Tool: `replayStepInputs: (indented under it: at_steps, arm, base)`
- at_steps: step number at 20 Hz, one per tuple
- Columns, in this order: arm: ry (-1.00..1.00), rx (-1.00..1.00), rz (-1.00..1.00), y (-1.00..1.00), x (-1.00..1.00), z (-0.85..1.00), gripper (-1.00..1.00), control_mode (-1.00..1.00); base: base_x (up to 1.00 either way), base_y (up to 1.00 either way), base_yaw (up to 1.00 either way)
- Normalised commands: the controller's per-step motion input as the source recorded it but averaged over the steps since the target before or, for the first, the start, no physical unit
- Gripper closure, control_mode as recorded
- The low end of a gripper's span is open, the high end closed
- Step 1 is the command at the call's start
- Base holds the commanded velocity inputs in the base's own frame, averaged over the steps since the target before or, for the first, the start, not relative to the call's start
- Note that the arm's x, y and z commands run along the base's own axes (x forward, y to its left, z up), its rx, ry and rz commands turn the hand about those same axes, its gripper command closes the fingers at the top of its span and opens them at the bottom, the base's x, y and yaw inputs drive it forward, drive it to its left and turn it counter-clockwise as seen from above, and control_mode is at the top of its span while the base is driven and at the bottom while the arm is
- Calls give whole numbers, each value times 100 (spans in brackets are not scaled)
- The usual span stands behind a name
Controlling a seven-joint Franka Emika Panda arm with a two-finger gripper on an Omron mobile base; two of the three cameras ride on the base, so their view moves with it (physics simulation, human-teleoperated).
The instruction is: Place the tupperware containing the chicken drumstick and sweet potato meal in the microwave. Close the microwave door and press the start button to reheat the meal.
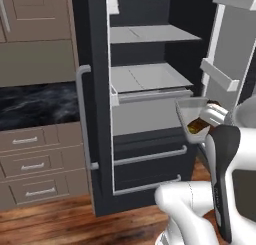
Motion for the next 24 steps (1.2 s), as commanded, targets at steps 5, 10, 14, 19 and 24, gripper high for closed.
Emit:
replayStepInputs:
  at_steps: [5,10,14,19,24]
  arm:
    - [0,0,0,0,0,0,100,100]
    - [0,0,0,0,0,0,100,100]
    - [0,0,0,0,0,0,100,100]
    - [0,0,0,0,0,0,100,100]
    - [0,0,0,0,0,0,100,100]
  base:
    - [-62,0,8]
    - [-13,16,23]
    - [0,32,40]
    - [4,36,49]
    - [0,42,49]
